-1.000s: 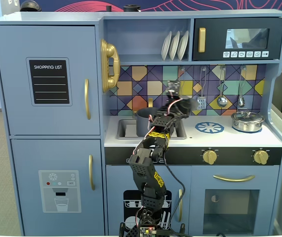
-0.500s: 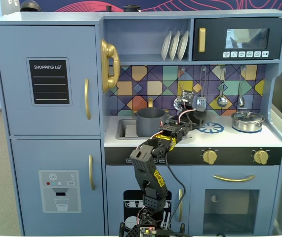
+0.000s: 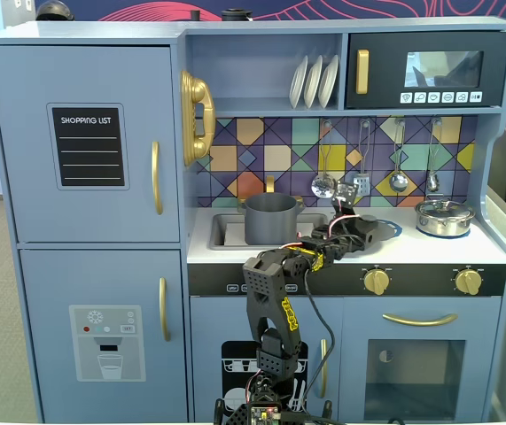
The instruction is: Take off the lid from the gray recipient and place it on the counter
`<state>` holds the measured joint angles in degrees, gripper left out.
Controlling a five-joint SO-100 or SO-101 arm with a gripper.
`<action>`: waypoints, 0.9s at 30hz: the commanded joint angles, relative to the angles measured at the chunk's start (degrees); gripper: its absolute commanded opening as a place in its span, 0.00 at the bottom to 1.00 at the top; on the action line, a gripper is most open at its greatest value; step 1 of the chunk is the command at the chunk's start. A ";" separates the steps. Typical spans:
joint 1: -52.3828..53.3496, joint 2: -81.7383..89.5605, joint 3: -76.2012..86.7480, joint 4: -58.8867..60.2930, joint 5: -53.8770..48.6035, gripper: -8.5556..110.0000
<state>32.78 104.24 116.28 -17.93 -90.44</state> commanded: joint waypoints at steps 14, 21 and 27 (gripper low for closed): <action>0.09 -3.43 1.85 -6.50 -1.49 0.07; 0.00 -3.52 2.55 -6.50 -3.60 0.09; 0.97 -2.37 3.96 -5.54 -3.96 0.30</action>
<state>32.87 100.46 119.88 -23.12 -93.43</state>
